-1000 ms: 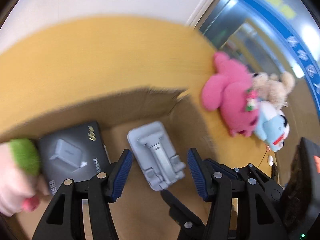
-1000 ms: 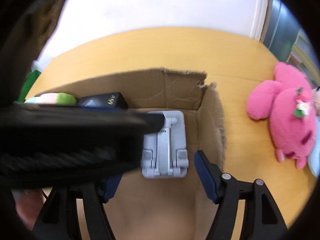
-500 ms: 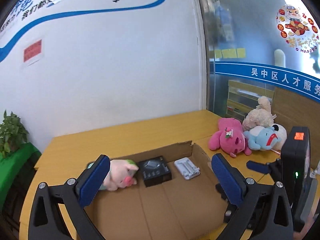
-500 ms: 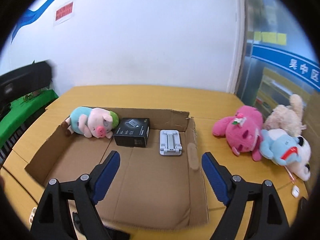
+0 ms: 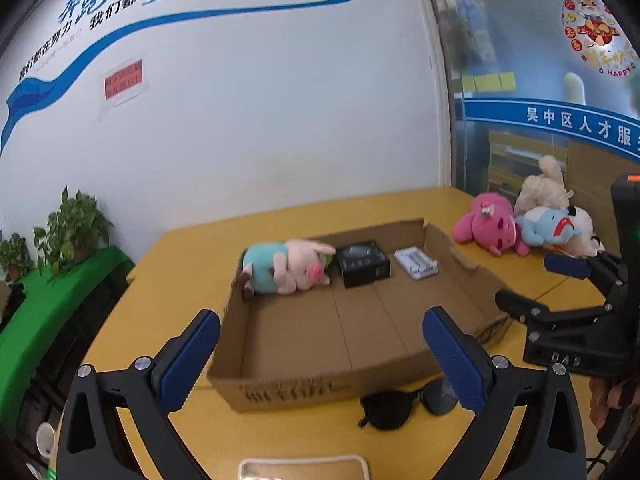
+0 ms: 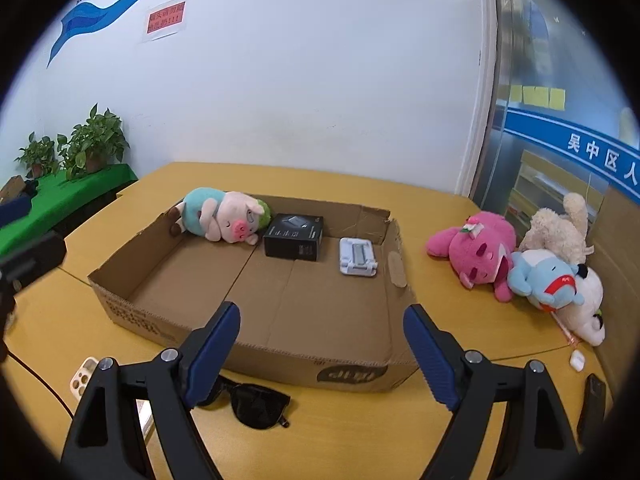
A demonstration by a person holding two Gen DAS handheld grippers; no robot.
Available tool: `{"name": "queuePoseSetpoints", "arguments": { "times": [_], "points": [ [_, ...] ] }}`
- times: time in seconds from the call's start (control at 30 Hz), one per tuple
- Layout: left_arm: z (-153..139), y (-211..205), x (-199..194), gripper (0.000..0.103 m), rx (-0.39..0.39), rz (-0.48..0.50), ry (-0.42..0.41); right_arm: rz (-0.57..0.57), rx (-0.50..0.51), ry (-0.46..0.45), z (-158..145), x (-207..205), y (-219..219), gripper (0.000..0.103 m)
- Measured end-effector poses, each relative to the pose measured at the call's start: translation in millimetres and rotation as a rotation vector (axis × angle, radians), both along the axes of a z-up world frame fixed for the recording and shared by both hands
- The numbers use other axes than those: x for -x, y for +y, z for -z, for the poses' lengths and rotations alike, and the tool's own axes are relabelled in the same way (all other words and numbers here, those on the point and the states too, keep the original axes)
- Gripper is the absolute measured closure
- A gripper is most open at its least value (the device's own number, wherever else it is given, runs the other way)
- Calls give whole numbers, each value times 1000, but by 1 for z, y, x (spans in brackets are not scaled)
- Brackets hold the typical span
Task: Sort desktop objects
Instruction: 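Move both tools back toward the black sunglasses on the table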
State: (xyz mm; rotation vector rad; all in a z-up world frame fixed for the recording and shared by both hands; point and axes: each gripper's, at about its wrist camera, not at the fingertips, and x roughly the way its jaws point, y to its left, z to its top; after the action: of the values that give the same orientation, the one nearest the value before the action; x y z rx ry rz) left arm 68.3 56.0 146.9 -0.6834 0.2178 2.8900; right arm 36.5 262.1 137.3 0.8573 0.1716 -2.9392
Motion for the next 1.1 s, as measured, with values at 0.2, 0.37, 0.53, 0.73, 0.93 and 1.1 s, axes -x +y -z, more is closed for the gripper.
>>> {"name": "queuePoseSetpoints", "arguments": {
  "times": [0.2,0.37,0.53,0.73,0.93,1.1],
  "points": [
    [21,-16,-12,0,-71,-27,-33,-13,-12,-16,15,-9,-5,19],
    [28,-10,-14,0,-74,-23,-33,-22,-6,-27,22,-13,-8,19],
    [31,-4,-10,0,-79,-19,-25,-20,-16,-37,27,-13,-12,19],
    [28,-5,-1,0,-136,-28,-2,-22,12,-43,31,-10,-8,19],
    [43,-11,6,0,-143,-17,-70,-149,34,-76,44,-15,-2,19],
    [77,-27,4,0,-180,-22,-198,-293,68,-250,93,-2,4,19]
  ]
}}
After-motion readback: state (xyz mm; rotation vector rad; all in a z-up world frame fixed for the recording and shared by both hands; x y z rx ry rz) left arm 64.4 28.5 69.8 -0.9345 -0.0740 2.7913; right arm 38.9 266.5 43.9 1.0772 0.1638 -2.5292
